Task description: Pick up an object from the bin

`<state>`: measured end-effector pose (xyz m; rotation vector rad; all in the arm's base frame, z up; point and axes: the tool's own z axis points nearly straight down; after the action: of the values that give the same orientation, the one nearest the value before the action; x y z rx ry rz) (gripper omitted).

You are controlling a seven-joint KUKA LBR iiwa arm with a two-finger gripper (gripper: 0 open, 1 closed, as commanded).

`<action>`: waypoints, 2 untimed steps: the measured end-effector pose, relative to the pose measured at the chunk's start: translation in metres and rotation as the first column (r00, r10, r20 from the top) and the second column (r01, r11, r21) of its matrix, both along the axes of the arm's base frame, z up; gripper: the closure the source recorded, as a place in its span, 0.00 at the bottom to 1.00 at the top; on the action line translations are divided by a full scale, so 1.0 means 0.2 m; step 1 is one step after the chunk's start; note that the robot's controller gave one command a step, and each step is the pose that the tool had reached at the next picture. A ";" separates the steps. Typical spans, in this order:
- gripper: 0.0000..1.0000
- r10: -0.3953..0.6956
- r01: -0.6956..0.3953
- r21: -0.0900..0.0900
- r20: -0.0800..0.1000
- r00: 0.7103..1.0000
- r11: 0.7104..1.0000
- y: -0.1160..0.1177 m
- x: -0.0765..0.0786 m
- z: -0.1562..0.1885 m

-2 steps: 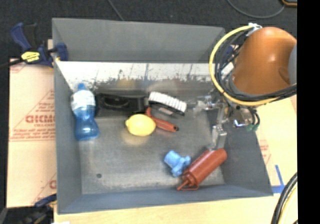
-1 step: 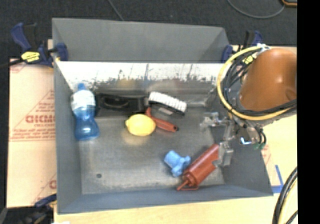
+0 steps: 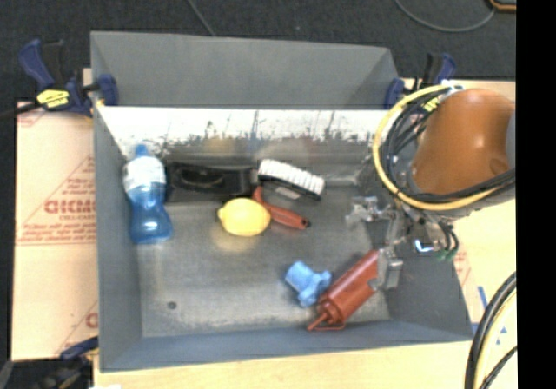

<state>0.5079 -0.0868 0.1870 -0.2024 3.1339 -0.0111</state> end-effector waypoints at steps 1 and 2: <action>0.00 0.031 -0.031 0.005 -0.001 1.000 1.000 0.19 0.03 -0.03; 0.00 0.444 -0.444 0.002 0.002 0.896 0.896 0.35 0.14 -0.04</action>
Offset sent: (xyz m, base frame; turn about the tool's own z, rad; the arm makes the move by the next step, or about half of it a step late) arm 0.0298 0.0760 -0.0104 -0.4756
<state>0.5352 -0.0168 0.1781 -0.9106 3.0020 -0.0069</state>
